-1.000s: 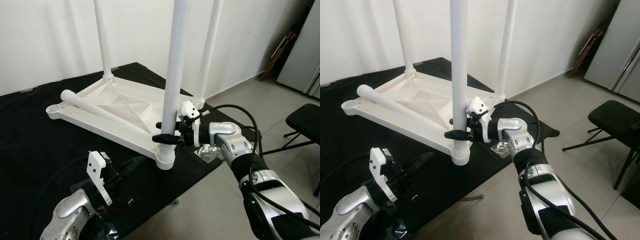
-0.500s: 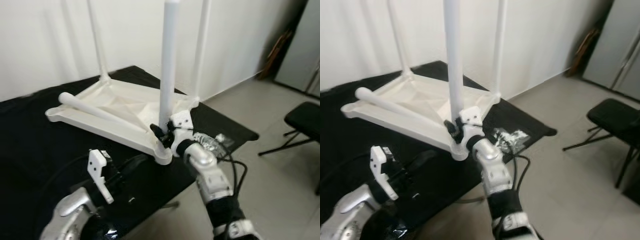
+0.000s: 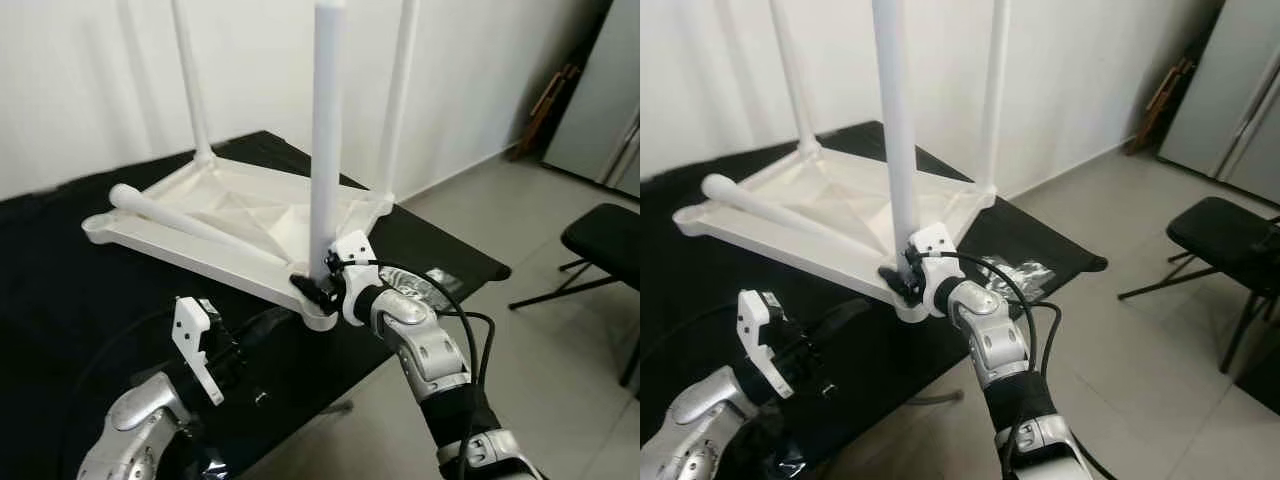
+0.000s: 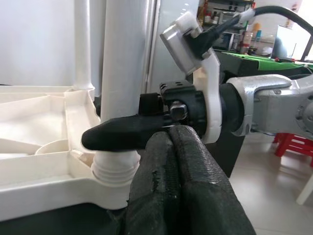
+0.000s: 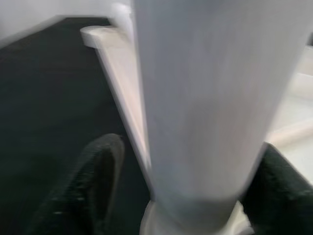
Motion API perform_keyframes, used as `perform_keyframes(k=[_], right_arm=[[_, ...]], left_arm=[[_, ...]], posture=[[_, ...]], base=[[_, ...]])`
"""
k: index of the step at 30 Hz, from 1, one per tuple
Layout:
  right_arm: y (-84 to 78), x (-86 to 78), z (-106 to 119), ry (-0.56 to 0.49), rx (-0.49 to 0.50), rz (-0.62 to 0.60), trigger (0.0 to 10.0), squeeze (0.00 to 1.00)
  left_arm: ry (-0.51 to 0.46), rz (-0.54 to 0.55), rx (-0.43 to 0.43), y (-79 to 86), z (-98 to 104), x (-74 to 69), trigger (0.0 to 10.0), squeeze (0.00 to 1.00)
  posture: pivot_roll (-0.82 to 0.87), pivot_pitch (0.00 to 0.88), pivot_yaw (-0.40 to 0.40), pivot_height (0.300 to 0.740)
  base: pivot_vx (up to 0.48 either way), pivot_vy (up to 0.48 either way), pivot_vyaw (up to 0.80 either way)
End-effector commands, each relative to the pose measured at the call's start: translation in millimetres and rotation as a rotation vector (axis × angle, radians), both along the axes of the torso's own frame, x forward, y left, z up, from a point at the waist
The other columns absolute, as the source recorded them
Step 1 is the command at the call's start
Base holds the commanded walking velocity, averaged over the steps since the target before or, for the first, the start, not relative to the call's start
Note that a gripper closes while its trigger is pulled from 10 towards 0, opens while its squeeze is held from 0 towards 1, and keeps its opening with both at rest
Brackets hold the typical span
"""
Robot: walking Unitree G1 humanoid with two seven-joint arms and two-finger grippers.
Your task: Building children table
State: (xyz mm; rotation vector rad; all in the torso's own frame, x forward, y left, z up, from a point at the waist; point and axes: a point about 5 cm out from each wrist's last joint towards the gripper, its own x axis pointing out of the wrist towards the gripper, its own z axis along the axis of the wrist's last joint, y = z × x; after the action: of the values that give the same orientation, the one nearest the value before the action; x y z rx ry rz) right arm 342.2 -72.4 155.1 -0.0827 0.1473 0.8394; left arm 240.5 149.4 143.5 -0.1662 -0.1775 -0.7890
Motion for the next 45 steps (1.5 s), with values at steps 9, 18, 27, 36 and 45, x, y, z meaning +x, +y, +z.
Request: perform_keyframes(k=[9,18,27,36,45], right_arm=[[-15.9,16.6,48.8,-0.119,-0.046,0.416,10.0,0.00],[-19.9,26.5,62.4,-0.087,-0.011,0.517,10.0,0.00],[-25.5,28.3,54.1,-0.036,0.029,0.556,0.0,0.00],[-34.0,34.4,46.9,-0.103,0.031,0.249,0.0,0.00],[-2.9,14.0,-1.0,-0.095,0.130,-0.317,0.0,0.00]], left_arm=[[0.011,0.000,0.010,-1.8,-3.0,-0.8,10.0,0.00],[0.014,-0.002,0.011,-2.1,-3.5,-2.7,10.0,0.00],[0.018,-0.004,0.007,-2.3,-3.6,-5.3,10.0,0.00],[0.020,-0.004,0.002,-1.5,-3.7,-5.5,10.0,0.00],[0.018,-0.005,0.002,1.9,-2.8,-2.8,10.0,0.00]], posture=[[-0.01,0.000,-0.033,0.740],[0.00,0.000,-0.032,0.740],[0.00,0.000,-0.029,0.740],[-0.01,0.000,-0.036,0.740],[-0.06,0.000,-0.009,0.740]], base=[[0.000,0.000,0.00],[0.000,0.000,0.00],[0.000,0.000,0.00],[0.000,0.000,0.00],[0.000,0.000,0.00]])
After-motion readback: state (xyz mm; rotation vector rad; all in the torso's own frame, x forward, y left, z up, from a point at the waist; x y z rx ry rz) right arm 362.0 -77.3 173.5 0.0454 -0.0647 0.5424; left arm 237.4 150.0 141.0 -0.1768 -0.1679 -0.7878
